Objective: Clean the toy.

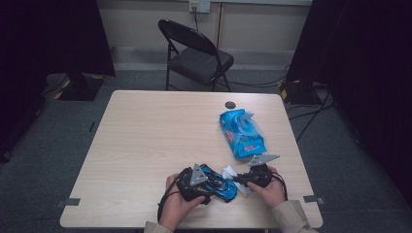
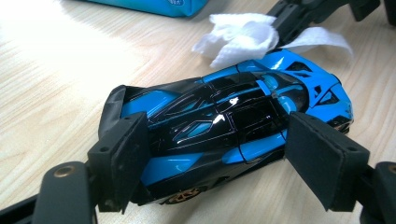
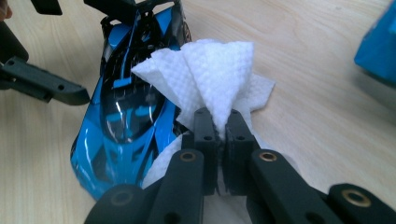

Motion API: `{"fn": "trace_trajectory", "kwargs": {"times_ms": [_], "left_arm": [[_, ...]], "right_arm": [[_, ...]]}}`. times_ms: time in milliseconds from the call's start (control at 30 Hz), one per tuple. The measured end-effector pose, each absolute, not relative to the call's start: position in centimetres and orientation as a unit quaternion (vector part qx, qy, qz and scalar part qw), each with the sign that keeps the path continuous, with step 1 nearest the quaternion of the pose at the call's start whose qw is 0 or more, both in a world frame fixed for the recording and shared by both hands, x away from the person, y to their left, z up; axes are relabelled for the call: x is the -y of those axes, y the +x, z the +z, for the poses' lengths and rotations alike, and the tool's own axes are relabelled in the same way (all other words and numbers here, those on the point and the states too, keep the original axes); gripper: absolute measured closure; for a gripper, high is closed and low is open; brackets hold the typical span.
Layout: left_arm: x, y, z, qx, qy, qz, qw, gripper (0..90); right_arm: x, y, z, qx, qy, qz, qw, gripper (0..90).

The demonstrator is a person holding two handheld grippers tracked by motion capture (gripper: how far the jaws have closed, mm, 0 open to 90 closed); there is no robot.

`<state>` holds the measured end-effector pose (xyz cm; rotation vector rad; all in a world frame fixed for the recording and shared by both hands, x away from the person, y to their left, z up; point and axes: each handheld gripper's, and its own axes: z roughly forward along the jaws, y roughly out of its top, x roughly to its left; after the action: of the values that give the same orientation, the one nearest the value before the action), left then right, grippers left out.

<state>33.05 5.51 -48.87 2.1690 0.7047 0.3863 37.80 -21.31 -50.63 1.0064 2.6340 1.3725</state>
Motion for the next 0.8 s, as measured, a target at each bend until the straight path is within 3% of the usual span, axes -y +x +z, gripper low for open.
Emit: {"fn": "trace_trajectory", "kwargs": {"times_ms": [800], "left_arm": [[-5.5,33.0,-48.9,-0.276,0.858,0.154,0.404,22.3]], "right_arm": [[24.8,35.5,-49.0,-0.838,0.318,0.444,0.007,87.0]]}}
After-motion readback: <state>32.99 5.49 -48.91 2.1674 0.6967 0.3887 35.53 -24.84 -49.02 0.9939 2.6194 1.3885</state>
